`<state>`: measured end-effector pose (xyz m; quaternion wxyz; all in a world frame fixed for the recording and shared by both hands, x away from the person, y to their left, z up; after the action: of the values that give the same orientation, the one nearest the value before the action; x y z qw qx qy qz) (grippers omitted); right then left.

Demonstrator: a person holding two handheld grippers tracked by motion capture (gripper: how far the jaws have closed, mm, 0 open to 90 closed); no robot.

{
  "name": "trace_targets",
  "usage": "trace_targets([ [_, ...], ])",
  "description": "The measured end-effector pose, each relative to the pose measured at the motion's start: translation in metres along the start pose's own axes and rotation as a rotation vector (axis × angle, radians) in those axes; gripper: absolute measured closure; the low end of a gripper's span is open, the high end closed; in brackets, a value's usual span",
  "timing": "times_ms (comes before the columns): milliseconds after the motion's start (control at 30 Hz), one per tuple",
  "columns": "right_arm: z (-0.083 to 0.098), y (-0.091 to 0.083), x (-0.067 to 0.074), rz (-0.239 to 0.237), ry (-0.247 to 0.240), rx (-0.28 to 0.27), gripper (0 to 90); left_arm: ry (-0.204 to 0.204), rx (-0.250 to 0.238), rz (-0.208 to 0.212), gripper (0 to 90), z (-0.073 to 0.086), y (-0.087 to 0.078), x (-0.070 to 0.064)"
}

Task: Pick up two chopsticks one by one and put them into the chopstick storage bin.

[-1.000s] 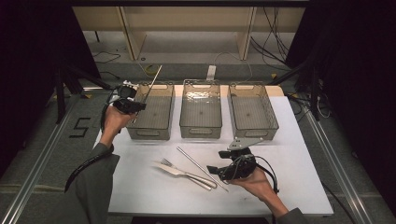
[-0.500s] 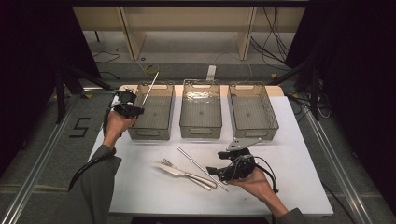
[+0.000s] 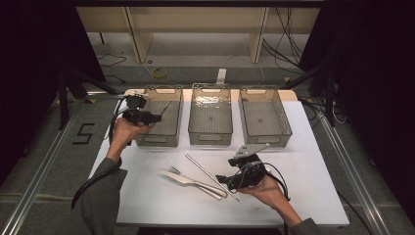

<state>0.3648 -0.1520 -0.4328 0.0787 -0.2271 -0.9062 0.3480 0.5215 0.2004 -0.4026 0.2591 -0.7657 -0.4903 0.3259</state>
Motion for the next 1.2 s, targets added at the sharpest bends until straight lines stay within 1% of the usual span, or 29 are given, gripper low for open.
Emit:
trace_targets([
  [67,0.000,0.000,0.000,-0.001,-0.001,0.004,26.0,0.059,0.020,0.026,37.9,0.005,-0.005,-0.012],
  [100,0.000,0.000,0.000,0.001,-0.002,0.006,26.0,0.096,0.026,0.028,36.5,0.008,-0.008,-0.017],
  [133,0.000,0.000,0.000,0.003,-0.002,0.010,26.0,0.124,0.031,0.033,35.4,0.011,-0.011,-0.023],
  [167,0.000,0.000,0.000,0.006,-0.005,0.010,26.0,0.140,0.030,0.050,34.3,0.015,-0.013,-0.028],
  [200,0.001,-0.001,0.000,0.004,-0.004,0.008,26.0,0.159,0.042,0.072,33.5,0.017,-0.015,-0.032],
  [233,0.001,-0.001,-0.001,0.004,0.000,0.008,26.0,0.187,0.068,0.079,32.4,0.018,-0.015,-0.037],
  [267,0.001,-0.001,-0.001,0.007,-0.003,0.011,26.1,0.214,0.078,0.081,30.0,0.020,-0.017,-0.041],
  [300,0.001,-0.001,-0.001,0.007,-0.003,0.011,26.1,0.222,0.073,0.097,30.0,0.021,-0.019,-0.045],
  [333,0.001,-0.001,-0.001,0.006,-0.003,0.012,26.1,0.227,0.079,0.124,29.6,0.022,-0.020,-0.049],
  [367,0.001,-0.002,0.000,0.007,-0.006,0.011,26.1,0.243,0.093,0.142,28.3,0.024,-0.020,-0.053],
  [467,0.002,-0.003,-0.001,0.009,-0.001,0.010,26.1,0.300,0.116,0.158,27.1,0.030,-0.017,-0.066],
  [600,0.004,-0.006,-0.002,0.010,0.005,0.002,26.1,0.352,0.141,0.219,26.1,0.038,-0.011,-0.083],
  [633,0.004,-0.006,-0.003,0.011,0.006,0.000,26.1,0.365,0.148,0.224,25.7,0.041,-0.009,-0.086],
  [667,0.005,-0.007,-0.003,0.012,0.005,-0.003,26.1,0.389,0.165,0.218,25.3,0.042,-0.008,-0.089],
  [700,0.005,-0.008,-0.004,0.013,0.006,-0.005,26.2,0.400,0.176,0.212,24.9,0.044,-0.006,-0.090],
  [767,0.005,-0.008,-0.004,0.017,0.007,0.002,27.8,0.410,0.188,0.210,24.6,0.046,-0.005,-0.091],
  [800,0.005,-0.007,-0.004,0.021,0.007,0.015,28.6,0.401,0.188,0.213,24.5,0.048,-0.005,-0.092],
  [833,0.005,-0.006,-0.004,0.023,0.007,0.029,29.6,0.405,0.191,0.214,24.3,0.050,-0.006,-0.093],
  [867,0.004,-0.004,-0.004,0.025,0.000,0.050,30.1,0.412,0.194,0.214,24.0,0.051,-0.007,-0.093],
  [900,0.003,-0.002,-0.004,0.032,-0.014,0.072,31.2,0.402,0.187,0.216,23.8,0.053,-0.008,-0.095],
  [933,0.002,0.000,-0.004,0.033,-0.025,0.097,32.7,0.407,0.185,0.218,23.6,0.054,-0.010,-0.096],
  [967,0.001,0.003,-0.004,0.029,-0.037,0.118,34.4,0.403,0.184,0.223,23.3,0.056,-0.012,-0.096],
  [1000,0.000,0.005,-0.003,0.026,-0.035,0.139,35.7,0.401,0.179,0.227,22.9,0.058,-0.013,-0.097],
  [1033,-0.002,0.008,-0.003,0.023,-0.044,0.160,36.6,0.393,0.175,0.232,22.6,0.060,-0.015,-0.098],
  [1067,-0.003,0.011,-0.003,0.021,-0.059,0.180,37.8,0.390,0.173,0.234,22.2,0.063,-0.016,-0.098],
  [1133,-0.006,0.017,-0.002,0.020,-0.069,0.235,39.7,0.380,0.166,0.235,21.4,0.069,-0.018,-0.098],
  [1167,-0.007,0.020,-0.001,0.018,-0.075,0.258,41.0,0.381,0.172,0.235,21.0,0.072,-0.020,-0.098],
  [1200,-0.008,0.023,-0.002,0.016,-0.080,0.276,41.8,0.376,0.168,0.235,20.3,0.075,-0.021,-0.098],
])
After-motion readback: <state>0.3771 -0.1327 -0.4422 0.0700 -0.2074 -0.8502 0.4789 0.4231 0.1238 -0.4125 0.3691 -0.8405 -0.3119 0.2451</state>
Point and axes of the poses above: each handheld gripper's, and its own axes: y roughly forward along the jaws, z roughly out of its underside, x roughly to its left, the point moved 1 cm from there along y, roughly forward along the jaws, and after that the axes turned 12 degrees about -y, right-handed, at the moved point
